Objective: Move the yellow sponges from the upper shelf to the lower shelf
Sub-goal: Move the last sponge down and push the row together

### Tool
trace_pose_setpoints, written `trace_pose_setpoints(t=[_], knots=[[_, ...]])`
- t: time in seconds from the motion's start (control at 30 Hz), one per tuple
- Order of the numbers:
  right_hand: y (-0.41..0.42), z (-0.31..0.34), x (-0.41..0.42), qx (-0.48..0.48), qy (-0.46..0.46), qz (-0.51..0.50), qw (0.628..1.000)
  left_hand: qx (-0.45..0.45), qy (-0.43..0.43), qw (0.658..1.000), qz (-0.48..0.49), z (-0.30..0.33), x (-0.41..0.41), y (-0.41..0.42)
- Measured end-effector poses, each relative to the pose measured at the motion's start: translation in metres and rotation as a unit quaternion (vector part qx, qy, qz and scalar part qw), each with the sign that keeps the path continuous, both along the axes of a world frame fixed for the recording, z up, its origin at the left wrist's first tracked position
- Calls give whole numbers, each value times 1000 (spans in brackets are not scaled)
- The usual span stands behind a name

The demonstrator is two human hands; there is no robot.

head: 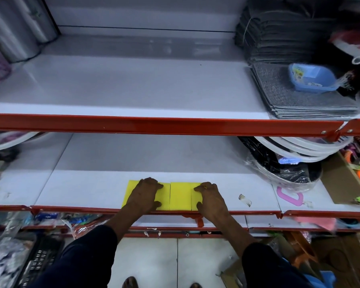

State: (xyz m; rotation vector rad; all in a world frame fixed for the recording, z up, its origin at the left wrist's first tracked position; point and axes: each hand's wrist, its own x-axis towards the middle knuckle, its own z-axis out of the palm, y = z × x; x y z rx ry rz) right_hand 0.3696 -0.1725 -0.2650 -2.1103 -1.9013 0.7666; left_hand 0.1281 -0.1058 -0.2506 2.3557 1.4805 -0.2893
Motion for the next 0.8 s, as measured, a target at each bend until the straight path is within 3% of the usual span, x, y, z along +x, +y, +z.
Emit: trace_pose_setpoints(t=[0.13, 0.3, 0.53, 0.8], knots=[[0, 1, -5, -7, -21, -5, 1000, 44, -18, 995, 86, 3, -19, 6], [0, 4, -12, -16, -48, -11, 999, -4, 41, 983, 179, 3, -46, -1], [0, 6, -16, -24, -60, -15, 998, -34, -19, 978, 203, -5, -40, -7], [5, 18, -25, -63, -93, -4, 994, -20, -19, 980, 195, 10, -35, -19]])
